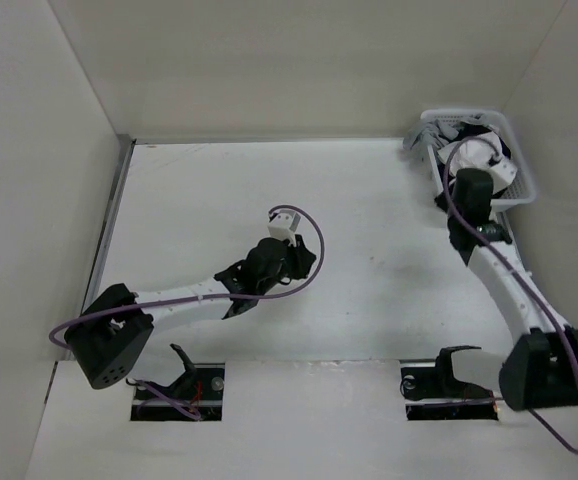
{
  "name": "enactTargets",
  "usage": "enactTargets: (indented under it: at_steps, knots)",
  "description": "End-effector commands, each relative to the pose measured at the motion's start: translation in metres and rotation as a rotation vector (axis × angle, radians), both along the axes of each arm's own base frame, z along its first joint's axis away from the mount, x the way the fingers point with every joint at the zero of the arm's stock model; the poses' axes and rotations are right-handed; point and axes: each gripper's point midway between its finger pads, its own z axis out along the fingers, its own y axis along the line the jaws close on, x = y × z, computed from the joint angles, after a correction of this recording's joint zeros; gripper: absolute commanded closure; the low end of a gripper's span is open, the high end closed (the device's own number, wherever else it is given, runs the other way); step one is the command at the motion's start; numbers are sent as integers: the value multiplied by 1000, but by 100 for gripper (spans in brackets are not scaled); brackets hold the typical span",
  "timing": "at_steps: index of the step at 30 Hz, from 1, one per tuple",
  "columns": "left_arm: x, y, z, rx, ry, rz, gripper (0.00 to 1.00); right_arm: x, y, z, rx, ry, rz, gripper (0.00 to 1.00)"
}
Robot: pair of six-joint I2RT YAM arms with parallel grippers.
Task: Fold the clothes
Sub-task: Grab the tank top from the pile
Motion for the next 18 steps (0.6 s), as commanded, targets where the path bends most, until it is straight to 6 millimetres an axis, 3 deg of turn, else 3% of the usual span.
enactTargets:
  at_steps: [1, 4, 8, 12, 18]
  knots:
    - [4, -4, 22, -73, -58, -9, 88, 59, -61, 56, -31, -150, -146, 82]
    - [4, -3, 22, -75, -61, -8, 86, 99, -107, 53, -24, -135, -235, 60]
    - [8, 1, 20, -76, -65, 7, 65, 142, -152, 36, -32, -90, -305, 45]
    - [14, 6, 15, -92, -57, 31, 54, 168, -182, 1, -10, -13, -335, 43]
    - [17, 5, 5, -86, -40, 35, 53, 182, -206, -22, 23, 9, -345, 47]
